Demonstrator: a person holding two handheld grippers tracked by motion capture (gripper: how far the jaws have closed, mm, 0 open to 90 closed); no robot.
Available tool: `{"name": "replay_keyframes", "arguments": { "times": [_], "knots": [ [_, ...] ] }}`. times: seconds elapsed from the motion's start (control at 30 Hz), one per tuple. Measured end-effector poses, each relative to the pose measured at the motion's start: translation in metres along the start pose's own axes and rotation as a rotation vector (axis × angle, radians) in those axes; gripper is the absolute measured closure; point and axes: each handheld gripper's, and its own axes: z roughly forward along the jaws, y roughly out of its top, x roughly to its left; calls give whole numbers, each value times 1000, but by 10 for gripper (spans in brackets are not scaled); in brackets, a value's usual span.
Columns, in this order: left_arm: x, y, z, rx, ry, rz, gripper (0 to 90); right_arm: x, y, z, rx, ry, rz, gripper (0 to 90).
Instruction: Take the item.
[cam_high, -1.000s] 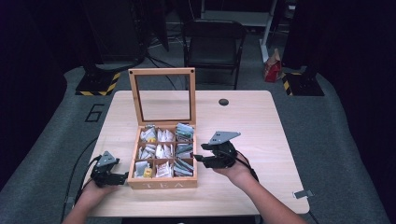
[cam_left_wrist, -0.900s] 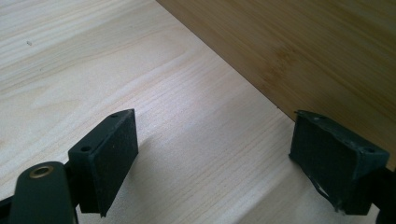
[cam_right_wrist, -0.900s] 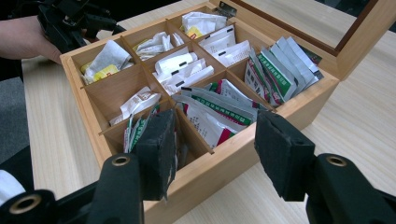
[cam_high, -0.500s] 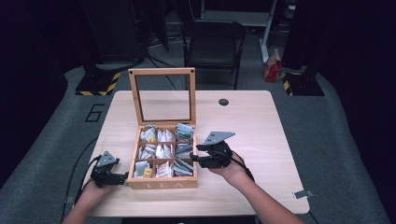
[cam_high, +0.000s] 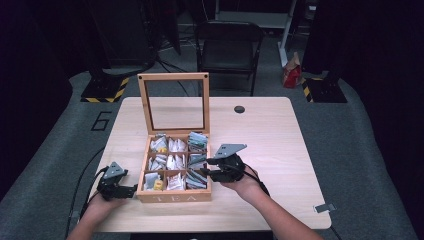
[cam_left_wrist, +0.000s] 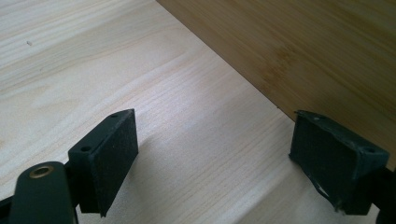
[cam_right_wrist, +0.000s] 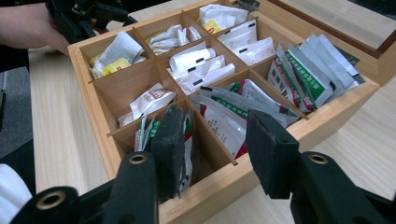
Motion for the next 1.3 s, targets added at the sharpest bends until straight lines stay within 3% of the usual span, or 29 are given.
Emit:
{"name": "replay_keyframes", "arguments": {
  "times": [0.67,1.3],
  "knots": [
    [0,0,0,4,-1,5,147,8,-7,20,34,44,-43,660],
    [0,0,0,4,-1,6,147,9,-13,32,52,44,-27,718]
  ]
}}
